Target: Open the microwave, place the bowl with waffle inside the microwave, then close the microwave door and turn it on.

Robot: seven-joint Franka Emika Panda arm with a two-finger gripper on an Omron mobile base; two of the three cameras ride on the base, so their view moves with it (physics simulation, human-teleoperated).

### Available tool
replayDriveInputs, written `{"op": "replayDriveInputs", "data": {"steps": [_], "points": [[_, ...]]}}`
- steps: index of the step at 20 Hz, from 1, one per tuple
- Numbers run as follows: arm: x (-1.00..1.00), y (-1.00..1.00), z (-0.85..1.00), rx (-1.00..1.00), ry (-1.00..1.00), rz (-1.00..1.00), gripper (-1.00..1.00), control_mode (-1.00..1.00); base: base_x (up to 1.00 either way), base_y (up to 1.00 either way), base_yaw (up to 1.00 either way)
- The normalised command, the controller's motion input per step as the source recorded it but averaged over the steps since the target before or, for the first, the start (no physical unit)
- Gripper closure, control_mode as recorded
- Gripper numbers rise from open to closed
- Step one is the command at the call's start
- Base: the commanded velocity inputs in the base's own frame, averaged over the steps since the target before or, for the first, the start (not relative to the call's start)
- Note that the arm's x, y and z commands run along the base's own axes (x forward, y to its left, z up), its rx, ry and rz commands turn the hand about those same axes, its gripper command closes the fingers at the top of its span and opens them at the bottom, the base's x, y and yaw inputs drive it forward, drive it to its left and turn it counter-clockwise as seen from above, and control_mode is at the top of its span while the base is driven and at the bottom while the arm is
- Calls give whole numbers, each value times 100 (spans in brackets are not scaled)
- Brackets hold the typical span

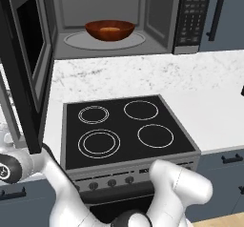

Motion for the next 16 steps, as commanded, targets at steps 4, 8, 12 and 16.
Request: {"op": "replayDriveInputs", "data": {"steps": [4, 8, 12, 16], "points": [[0, -82, 54, 32, -21, -12, 100, -100, 0, 0, 0], [0, -100, 59, 39, -16, -14, 100, -100, 0, 0, 0], [0, -100, 63, 45, -10, -11, 100, -100, 0, 0, 0], [0, -100, 64, 44, 0, -7, 100, -100, 0, 0, 0]]}}
